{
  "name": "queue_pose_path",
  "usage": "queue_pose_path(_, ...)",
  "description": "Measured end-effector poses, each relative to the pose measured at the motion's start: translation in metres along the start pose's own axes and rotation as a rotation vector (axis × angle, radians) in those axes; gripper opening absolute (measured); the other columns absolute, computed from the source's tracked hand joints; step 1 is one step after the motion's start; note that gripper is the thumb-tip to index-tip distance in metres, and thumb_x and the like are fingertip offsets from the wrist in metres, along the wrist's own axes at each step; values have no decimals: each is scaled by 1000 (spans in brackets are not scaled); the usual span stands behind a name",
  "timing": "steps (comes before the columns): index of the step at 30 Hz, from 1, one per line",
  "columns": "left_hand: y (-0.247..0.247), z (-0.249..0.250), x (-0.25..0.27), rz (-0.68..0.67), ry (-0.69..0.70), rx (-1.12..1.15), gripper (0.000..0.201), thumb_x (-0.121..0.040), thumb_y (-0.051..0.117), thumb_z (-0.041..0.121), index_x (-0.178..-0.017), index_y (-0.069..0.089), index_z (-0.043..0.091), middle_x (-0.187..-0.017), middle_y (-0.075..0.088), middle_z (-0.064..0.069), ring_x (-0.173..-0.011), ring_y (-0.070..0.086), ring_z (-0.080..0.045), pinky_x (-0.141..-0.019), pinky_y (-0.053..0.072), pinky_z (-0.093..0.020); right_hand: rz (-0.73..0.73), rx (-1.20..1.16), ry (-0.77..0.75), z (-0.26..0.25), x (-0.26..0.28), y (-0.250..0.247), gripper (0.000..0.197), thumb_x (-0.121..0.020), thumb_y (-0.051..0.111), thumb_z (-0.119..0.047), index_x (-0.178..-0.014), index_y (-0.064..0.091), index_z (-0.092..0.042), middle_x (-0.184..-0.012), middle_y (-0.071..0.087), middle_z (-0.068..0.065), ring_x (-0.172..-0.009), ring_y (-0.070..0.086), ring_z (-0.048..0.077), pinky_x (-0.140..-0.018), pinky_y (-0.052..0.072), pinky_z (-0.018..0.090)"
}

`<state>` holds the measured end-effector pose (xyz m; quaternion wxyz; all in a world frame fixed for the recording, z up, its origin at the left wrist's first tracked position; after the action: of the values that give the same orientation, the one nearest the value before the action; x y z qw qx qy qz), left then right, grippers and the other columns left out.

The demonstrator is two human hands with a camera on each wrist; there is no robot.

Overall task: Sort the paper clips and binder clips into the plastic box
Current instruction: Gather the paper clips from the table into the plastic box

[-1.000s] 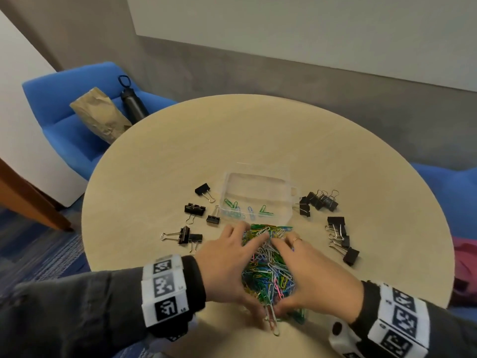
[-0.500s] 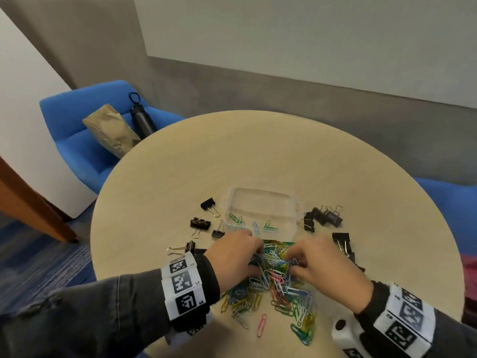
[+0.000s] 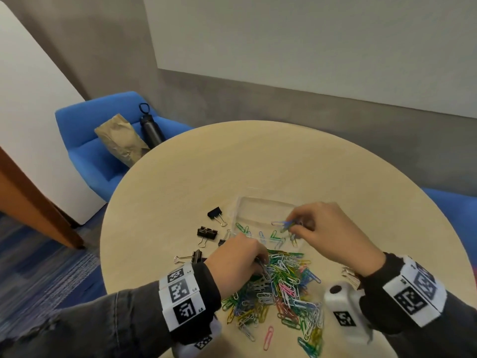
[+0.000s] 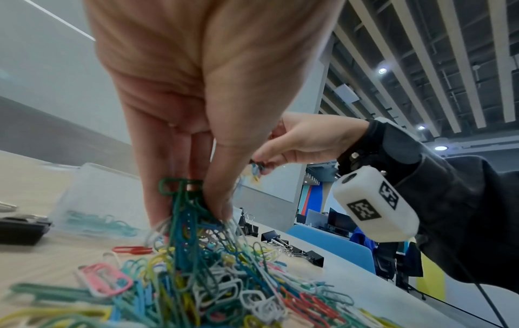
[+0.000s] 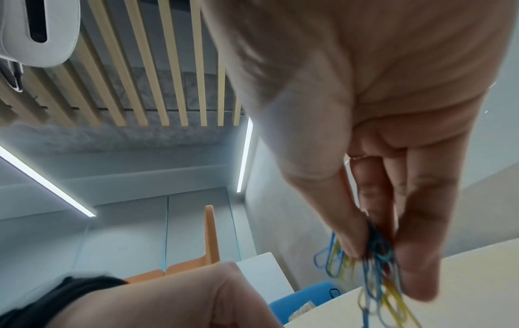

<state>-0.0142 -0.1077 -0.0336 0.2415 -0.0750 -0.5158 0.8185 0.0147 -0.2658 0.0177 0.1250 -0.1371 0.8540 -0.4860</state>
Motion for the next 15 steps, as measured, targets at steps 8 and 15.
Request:
queue_pose_path(8, -10, -2, 3, 59, 40, 97, 18, -89, 62, 10, -100, 71, 20, -98, 73, 3, -88, 66, -8, -85, 51, -22, -67, -68, 12, 20, -14, 15, 21, -91, 60, -18, -108, 72, -20, -110, 70, -4, -100, 63, 6, -92, 52, 25)
queue_pose_path(15, -46, -4, -16, 175, 98, 232, 12, -87, 66, 11, -95, 73, 18, -91, 74, 3, -83, 68, -9, -82, 56, -30, -164, -41, 4, 29, 11, 12, 21, -91, 59, -29, -109, 71, -26, -109, 69, -11, -99, 61, -1, -93, 52, 28)
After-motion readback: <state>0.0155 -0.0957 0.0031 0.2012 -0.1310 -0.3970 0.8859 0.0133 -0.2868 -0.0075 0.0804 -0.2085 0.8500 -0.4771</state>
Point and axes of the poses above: each hand's wrist, its own x-axis away from the middle knuckle, its own y-axis out of the palm, z = x × y, the point moved 4 cm from there along -x, towards the middle knuckle
